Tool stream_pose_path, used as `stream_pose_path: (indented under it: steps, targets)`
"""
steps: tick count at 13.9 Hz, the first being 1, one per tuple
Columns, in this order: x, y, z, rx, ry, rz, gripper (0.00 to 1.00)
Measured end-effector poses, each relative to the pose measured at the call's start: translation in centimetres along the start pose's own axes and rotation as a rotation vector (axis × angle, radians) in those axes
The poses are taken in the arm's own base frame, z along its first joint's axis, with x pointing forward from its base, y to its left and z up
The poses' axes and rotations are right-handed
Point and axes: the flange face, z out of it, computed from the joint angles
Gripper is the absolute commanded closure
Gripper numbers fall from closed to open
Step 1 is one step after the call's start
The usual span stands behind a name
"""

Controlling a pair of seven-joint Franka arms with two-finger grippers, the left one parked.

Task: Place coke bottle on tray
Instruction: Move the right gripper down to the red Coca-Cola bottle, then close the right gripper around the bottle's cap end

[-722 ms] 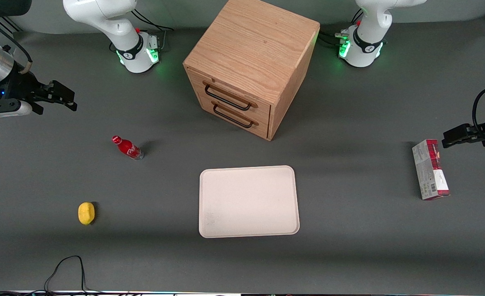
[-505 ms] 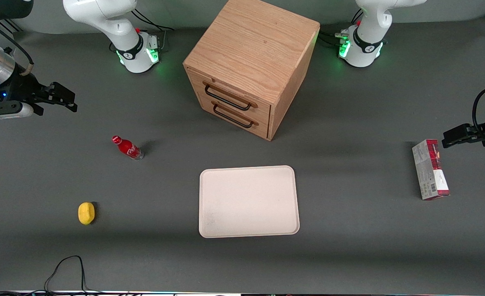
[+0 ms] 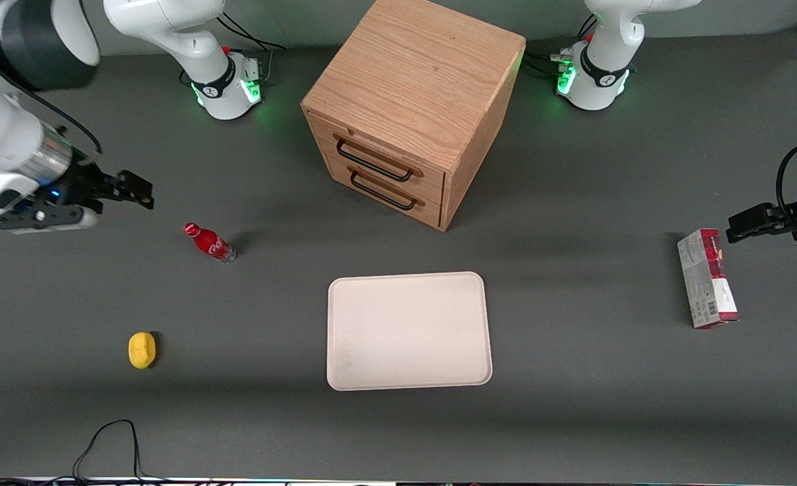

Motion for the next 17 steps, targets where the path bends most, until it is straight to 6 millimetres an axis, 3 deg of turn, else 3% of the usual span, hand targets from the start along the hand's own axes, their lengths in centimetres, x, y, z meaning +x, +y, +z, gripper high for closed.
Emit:
stream_pose_path:
  steps: [5, 9, 11, 14, 15, 17]
  targets:
    - [-0.8, -0.3, 9.7, 0.002, 0.048, -0.007, 0.0]
    - [-2.5, -0.7, 15.6, 0.0, 0.056, -0.016, 0.0]
    - [-3.0, -0.9, 17.5, -0.002, 0.046, -0.019, 0.0]
    - [-3.4, -0.9, 18.5, -0.004, 0.029, -0.02, 0.01]
    - [-3.5, -0.9, 18.7, -0.004, 0.025, -0.02, 0.14]
    - [-3.7, -0.9, 19.0, -0.005, 0.02, -0.02, 0.5]
